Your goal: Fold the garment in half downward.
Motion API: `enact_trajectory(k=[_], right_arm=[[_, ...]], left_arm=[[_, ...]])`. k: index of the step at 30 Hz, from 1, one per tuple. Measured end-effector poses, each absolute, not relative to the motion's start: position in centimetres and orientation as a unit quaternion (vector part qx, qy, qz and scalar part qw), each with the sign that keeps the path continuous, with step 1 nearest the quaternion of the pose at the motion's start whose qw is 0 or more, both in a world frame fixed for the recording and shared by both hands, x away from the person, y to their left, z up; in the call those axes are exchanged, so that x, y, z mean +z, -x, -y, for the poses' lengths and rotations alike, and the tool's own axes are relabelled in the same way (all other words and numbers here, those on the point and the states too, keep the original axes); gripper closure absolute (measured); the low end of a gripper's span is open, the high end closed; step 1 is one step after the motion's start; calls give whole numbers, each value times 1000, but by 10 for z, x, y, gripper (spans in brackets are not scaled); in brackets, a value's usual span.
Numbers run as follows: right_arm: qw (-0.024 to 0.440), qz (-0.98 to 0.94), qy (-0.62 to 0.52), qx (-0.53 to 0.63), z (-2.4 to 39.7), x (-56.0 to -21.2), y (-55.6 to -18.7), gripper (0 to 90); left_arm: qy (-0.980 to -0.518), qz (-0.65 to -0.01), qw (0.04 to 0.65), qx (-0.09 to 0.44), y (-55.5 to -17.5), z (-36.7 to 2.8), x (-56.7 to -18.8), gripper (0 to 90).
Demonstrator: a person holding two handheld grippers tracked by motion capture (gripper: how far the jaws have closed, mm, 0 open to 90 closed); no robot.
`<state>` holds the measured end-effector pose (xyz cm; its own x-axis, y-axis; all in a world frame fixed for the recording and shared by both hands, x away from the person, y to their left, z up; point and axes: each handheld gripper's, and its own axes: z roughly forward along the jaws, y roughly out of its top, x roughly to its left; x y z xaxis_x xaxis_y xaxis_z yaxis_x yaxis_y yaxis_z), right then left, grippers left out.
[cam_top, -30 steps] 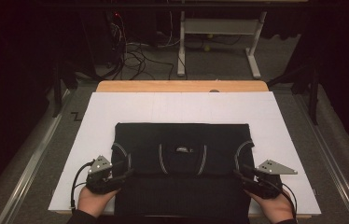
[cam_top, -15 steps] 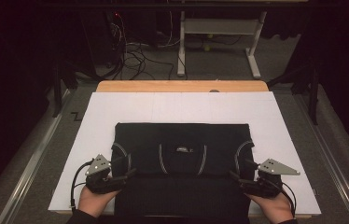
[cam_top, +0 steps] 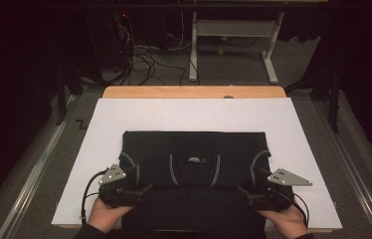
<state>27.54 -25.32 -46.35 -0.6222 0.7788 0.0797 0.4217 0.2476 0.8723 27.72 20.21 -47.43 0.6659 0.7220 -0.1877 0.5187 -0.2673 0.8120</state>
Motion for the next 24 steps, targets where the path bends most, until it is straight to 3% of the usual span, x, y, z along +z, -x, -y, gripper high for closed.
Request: enact_trajectory(k=[10, 24], right_arm=[[185, -777, -378, 468, 228, -454, -284, 2], [190, -787, -380, 447, 196, -432, -332, 31]], left_arm=[[-785, -386, 471, 111, -288, -184, -463, 0], [-792, -397, 451, 105, -339, -148, -434, 8]])
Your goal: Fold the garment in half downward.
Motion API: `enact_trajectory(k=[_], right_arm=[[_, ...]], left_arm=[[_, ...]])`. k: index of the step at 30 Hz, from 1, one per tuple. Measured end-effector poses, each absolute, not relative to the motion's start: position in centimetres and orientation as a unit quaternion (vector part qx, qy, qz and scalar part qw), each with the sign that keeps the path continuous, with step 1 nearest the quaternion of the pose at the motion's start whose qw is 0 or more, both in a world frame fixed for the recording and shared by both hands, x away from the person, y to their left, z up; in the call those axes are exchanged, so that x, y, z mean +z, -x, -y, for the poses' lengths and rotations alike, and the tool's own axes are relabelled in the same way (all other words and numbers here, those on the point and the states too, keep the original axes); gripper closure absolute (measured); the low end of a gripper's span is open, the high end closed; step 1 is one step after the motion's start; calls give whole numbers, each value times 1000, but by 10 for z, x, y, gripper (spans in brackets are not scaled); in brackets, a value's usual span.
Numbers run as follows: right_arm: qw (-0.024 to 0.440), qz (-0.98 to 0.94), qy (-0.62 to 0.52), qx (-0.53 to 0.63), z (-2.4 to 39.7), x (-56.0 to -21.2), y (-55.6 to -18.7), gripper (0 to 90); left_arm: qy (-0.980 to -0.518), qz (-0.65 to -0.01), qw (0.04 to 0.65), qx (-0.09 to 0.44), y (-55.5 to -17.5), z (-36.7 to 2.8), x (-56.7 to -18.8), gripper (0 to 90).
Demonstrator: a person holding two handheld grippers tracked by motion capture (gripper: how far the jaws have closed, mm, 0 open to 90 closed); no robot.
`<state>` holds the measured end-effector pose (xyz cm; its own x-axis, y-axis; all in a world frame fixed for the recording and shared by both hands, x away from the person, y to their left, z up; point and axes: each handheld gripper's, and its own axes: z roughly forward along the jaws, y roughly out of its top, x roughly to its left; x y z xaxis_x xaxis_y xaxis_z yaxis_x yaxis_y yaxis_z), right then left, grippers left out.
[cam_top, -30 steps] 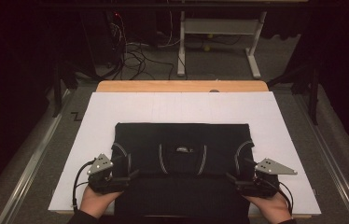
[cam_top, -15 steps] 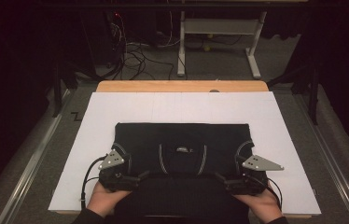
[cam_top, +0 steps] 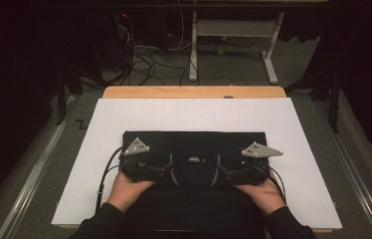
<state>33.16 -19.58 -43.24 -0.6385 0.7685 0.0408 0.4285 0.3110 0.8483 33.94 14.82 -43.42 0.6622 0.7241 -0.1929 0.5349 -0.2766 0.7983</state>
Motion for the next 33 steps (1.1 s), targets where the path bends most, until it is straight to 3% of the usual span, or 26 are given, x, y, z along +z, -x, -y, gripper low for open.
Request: enact_trajectory(k=[8, 10, 12, 14, 18, 27, 33], right_arm=[[179, -795, -392, 426, 184, -436, -355, 133], [176, -797, -402, 416, 181, -441, -360, 172], [172, -799, -413, 401, 180, -445, -365, 260], [164, -806, -419, 384, 178, -450, -368, 348], [142, -821, -422, 357, 174, -460, -373, 449], [140, -832, -417, 339, 169, -467, -370, 642], [149, -834, -406, 341, 167, -466, -368, 792]], left_arm=[[-798, -418, 424, 92, -365, -134, -440, 38], [-803, -421, 410, 97, -369, -132, -446, 122], [-806, -427, 399, 89, -374, -130, -453, 147], [-811, -439, 376, 89, -377, -128, -457, 244], [-821, -455, 338, 62, -383, -124, -468, 292], [-830, -437, 339, 71, -377, -121, -470, 496], [-833, -428, 342, 79, -373, -120, -469, 688]])
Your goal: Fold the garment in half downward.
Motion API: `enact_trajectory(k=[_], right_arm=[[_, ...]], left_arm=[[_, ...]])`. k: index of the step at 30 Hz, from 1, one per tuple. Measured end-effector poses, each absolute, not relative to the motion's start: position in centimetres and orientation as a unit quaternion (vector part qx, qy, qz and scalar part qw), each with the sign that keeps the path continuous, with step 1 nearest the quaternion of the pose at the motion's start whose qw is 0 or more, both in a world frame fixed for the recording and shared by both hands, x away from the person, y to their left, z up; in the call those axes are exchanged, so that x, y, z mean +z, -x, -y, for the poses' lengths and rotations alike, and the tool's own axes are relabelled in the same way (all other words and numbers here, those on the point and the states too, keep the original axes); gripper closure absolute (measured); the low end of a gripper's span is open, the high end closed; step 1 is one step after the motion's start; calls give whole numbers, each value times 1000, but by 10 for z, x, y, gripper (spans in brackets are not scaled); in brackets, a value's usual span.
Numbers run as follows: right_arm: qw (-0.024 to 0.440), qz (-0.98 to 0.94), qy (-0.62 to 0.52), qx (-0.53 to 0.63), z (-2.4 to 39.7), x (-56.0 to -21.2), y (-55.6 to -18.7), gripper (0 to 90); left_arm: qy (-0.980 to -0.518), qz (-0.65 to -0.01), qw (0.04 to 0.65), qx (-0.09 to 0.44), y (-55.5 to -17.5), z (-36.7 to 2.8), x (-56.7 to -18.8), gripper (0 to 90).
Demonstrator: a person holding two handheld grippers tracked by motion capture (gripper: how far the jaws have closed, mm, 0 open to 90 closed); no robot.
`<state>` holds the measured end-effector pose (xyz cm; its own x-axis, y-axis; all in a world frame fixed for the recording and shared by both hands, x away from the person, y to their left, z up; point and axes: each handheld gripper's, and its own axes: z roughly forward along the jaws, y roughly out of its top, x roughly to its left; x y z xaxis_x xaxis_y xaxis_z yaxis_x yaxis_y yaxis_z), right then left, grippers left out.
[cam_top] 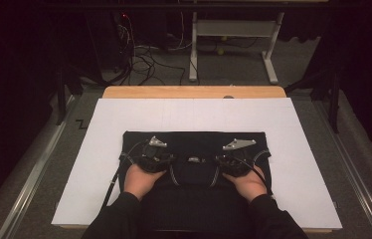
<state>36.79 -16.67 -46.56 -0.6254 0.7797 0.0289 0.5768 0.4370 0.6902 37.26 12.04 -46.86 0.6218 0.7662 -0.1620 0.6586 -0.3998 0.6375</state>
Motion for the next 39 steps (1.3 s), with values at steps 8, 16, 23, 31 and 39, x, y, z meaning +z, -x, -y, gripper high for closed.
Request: enact_trajectory(k=[8, 16, 23, 31, 39], right_arm=[[175, -824, -393, 370, 171, -460, -356, 805], [181, -816, -377, 399, 177, -459, -339, 806], [179, -814, -364, 416, 183, -457, -322, 810], [166, -812, -355, 433, 189, -457, -305, 809], [168, -816, -334, 440, 191, -456, -287, 809]], left_arm=[[-806, -430, 390, 120, -356, -128, -461, 739], [-798, -417, 421, 110, -341, -139, -461, 738], [-796, -403, 439, 105, -324, -144, -462, 738], [-796, -390, 454, 97, -306, -147, -464, 736], [-796, -378, 466, 83, -282, -152, -460, 734]])
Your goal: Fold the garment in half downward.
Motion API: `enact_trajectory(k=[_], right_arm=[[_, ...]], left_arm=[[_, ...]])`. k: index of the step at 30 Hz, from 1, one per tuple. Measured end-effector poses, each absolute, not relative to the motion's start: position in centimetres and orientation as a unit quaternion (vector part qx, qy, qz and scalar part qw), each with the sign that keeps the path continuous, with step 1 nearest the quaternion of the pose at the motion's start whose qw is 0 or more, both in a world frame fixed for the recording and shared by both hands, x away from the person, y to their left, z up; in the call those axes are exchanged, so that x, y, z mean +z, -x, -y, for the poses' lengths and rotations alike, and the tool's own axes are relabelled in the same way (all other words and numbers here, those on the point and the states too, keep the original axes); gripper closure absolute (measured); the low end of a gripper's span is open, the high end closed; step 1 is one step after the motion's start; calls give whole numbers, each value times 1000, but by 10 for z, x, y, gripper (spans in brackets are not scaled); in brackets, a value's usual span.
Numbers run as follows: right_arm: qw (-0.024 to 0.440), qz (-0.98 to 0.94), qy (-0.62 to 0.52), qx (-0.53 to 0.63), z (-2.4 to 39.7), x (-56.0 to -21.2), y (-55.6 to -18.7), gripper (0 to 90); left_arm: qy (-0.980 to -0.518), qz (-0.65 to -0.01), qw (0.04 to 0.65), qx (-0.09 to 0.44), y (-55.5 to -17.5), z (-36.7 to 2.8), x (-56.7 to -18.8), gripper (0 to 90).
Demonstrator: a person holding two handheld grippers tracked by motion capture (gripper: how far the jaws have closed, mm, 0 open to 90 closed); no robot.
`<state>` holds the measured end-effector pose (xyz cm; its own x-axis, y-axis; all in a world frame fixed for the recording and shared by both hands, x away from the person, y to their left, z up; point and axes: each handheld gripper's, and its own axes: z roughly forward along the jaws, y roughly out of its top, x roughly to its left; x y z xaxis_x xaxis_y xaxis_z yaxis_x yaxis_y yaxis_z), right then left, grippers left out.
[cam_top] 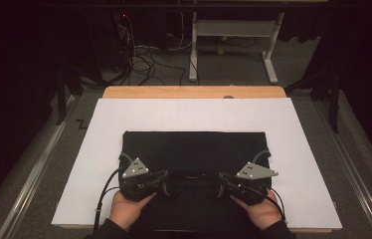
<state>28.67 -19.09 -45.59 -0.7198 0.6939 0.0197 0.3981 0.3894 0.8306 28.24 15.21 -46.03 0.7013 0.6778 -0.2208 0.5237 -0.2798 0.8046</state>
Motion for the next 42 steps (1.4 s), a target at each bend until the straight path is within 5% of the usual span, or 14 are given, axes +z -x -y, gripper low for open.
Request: enact_trajectory(k=[42], right_arm=[[128, -848, -279, 432, 204, -459, -209, 793]], left_arm=[[-832, -314, 454, 53, -202, -155, -465, 711]])
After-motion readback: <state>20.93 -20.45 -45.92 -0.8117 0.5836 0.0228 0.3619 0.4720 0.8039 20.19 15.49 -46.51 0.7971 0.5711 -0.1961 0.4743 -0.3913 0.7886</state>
